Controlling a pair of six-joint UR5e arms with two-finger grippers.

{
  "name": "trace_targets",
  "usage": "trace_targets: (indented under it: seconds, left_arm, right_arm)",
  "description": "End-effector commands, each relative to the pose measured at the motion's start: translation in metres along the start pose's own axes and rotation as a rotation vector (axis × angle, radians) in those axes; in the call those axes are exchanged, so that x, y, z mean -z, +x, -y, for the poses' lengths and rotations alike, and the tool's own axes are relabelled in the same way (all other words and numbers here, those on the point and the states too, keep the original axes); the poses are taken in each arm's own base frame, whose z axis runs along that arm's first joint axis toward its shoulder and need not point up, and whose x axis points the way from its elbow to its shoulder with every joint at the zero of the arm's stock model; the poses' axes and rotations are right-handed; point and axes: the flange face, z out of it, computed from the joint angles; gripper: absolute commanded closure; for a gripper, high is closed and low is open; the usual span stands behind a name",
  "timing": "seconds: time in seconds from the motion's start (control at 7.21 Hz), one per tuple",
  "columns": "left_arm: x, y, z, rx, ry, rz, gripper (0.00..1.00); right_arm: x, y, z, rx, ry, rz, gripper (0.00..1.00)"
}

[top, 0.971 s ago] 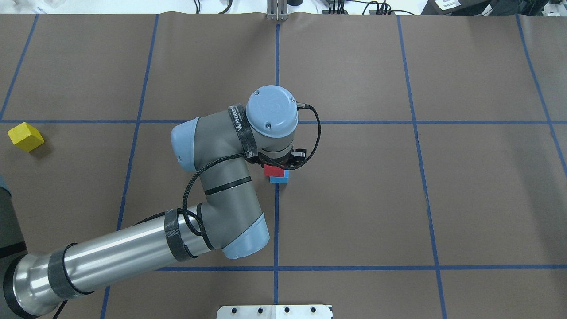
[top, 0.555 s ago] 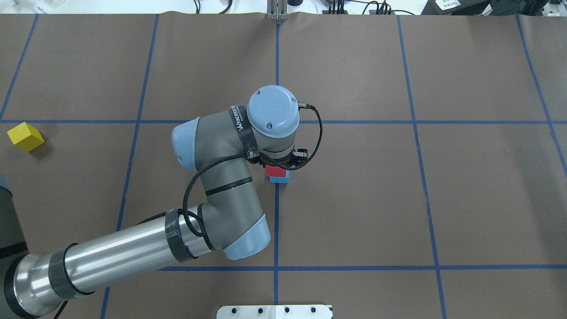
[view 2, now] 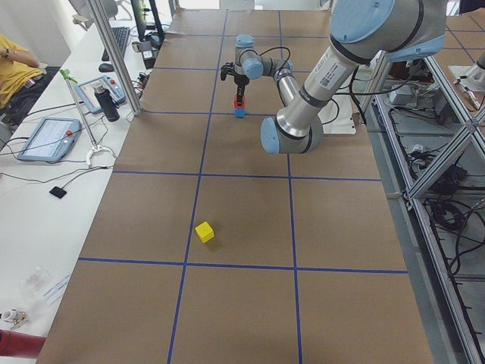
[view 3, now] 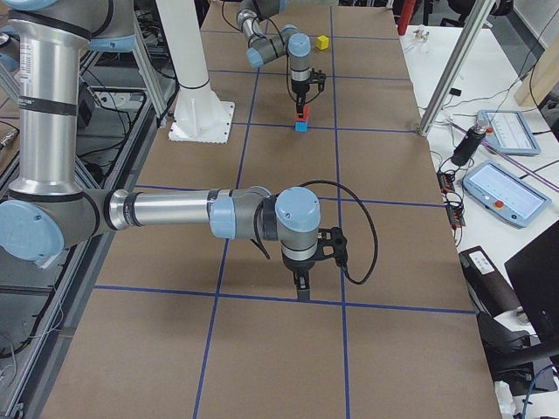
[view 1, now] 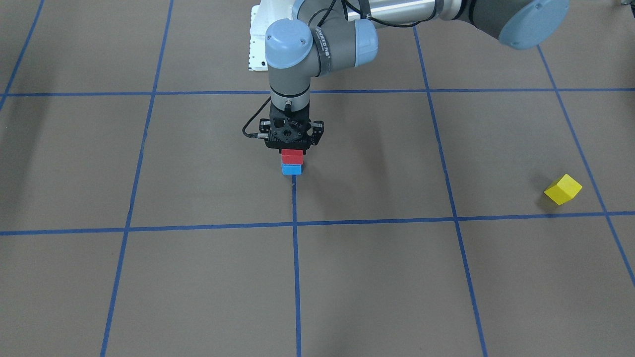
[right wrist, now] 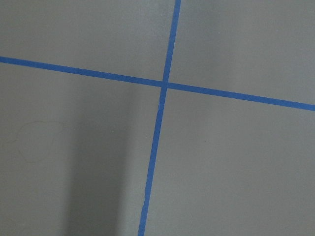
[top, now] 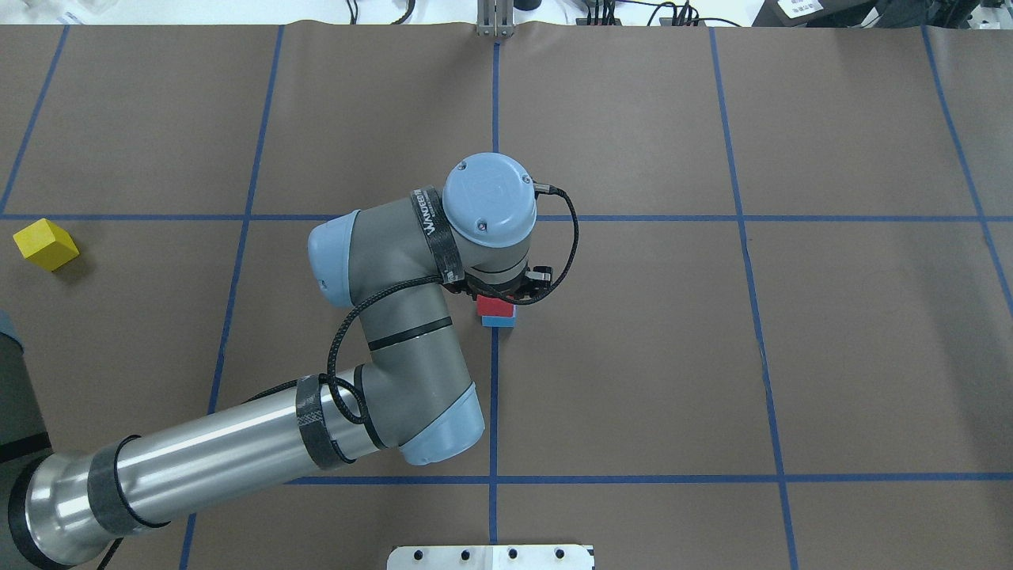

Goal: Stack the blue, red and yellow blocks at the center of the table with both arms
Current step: 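Lower the red cube onto the blue cube and open the left gripper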

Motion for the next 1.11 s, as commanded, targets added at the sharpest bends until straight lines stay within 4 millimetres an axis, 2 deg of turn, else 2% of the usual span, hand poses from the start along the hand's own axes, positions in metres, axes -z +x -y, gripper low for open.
trace_targets:
  seconds: [0.0, 0.28, 0.56, 0.83, 0.97]
  left_arm:
    - [-0.0009, -0.0003, -0.0001, -0.001, 0.002, -0.002, 0.81]
    - [-0.0023, 0.0008, -0.0019, -0.007, 0.0, -0.002, 0.67]
    - [-0.0038, 0.0029, -0.0057, -0.011, -0.005, -0.003, 0.63]
    - [-0.0054, 0.0032, -0.0077, -0.013, -0.008, -0.002, 0.52]
    - [-0.0054, 0.0032, -0.0077, -0.011, -0.008, -0.002, 0.49]
  right_arm:
    - [-0.0002, 0.0002, -0.0001, 0.0, 0.0, 0.0, 0.0]
    - [-0.0002, 0.0002, -0.0001, 0.0, 0.0, 0.0, 0.0]
    - [-0.0002, 0.0002, -0.0001, 0.0, 0.0, 0.0, 0.0]
    - [-0.0002, 0.0002, -0.0001, 0.0, 0.0, 0.0, 0.0]
    - [-0.0002, 0.0002, -0.0001, 0.0, 0.0, 0.0, 0.0]
